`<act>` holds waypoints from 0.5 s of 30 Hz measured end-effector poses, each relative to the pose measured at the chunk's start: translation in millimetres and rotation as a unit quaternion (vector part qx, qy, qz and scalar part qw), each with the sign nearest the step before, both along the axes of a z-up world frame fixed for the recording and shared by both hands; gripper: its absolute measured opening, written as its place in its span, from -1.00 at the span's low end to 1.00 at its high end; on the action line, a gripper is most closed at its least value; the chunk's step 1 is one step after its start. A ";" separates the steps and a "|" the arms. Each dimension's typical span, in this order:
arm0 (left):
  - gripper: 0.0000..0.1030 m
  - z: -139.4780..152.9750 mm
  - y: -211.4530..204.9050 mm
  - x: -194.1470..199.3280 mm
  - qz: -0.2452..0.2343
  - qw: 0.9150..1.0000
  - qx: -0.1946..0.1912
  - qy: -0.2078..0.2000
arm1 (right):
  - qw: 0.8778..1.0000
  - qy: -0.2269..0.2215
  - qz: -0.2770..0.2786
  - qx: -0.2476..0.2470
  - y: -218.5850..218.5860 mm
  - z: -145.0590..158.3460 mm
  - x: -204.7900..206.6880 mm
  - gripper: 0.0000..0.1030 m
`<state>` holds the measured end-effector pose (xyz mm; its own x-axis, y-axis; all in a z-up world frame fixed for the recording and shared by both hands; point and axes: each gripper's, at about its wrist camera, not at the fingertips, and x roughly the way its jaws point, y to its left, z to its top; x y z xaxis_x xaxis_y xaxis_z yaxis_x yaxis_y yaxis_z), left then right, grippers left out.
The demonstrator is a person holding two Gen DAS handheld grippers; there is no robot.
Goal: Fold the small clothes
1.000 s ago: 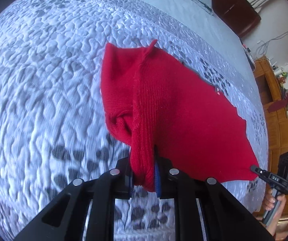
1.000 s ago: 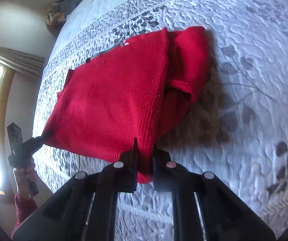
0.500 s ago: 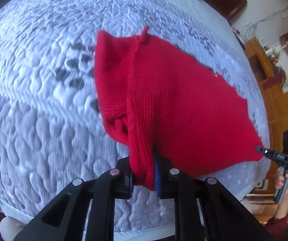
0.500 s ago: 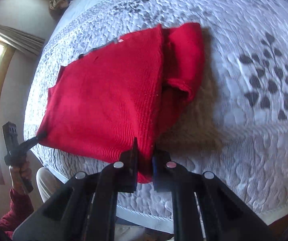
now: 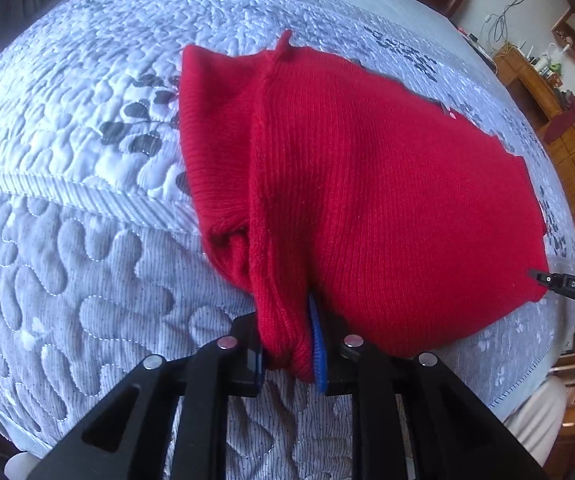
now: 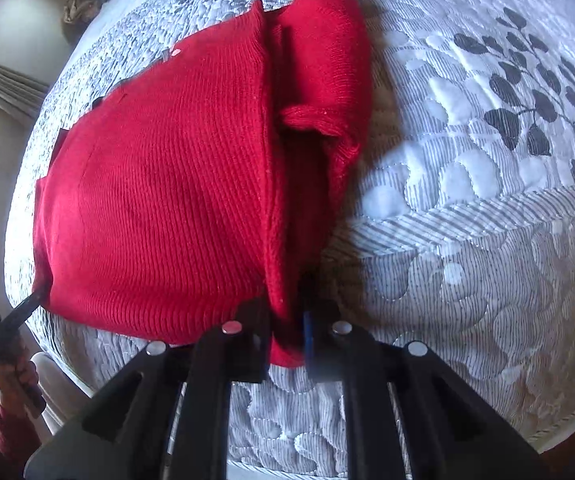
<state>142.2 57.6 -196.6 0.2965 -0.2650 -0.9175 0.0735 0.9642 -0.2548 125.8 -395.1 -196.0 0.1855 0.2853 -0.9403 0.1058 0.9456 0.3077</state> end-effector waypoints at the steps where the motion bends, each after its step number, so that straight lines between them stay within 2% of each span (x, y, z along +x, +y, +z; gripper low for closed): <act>1: -0.58 3.2 -0.7 -0.7 -0.004 1.000 0.001 -0.001 | 1.000 0.000 0.003 0.002 0.0 1.7 0.3 -0.73; 2: -0.48 6.3 -2.6 -0.2 -0.007 1.000 0.003 -0.001 | 1.000 -0.001 0.003 0.007 -2.8 2.2 4.3 -0.63; 3: -0.40 12.2 -1.3 -1.7 -0.011 1.000 0.008 0.003 | 1.000 -0.003 0.001 0.013 -5.2 8.0 2.8 -0.44; 4: -0.16 18.4 0.8 -3.4 -0.015 1.000 0.012 0.009 | 1.000 -0.004 0.002 0.013 -7.4 14.7 1.2 -0.32; 5: -0.01 26.2 4.6 -4.5 -0.014 1.000 0.018 0.008 | 1.000 -0.009 0.004 0.010 -9.7 23.6 -0.9 -0.25; 8: 0.04 61.0 17.5 3.7 -0.008 0.999 0.042 -0.033 | 0.999 -0.048 0.016 0.010 -16.9 62.3 -1.2 -0.25; 11: 0.08 91.0 14.8 42.0 -0.001 0.996 0.058 -0.071 | 0.997 -0.069 0.015 0.027 -22.1 86.9 21.3 -0.25; 13: 0.16 99.9 3.4 78.3 -0.007 0.995 0.059 -0.077 | 0.997 -0.077 0.019 0.018 -20.0 96.4 49.2 -0.23; 15: 0.18 93.0 -9.8 116.9 -0.016 0.996 0.066 -0.065 | 0.997 -0.073 0.022 0.014 -16.3 93.5 82.1 -0.22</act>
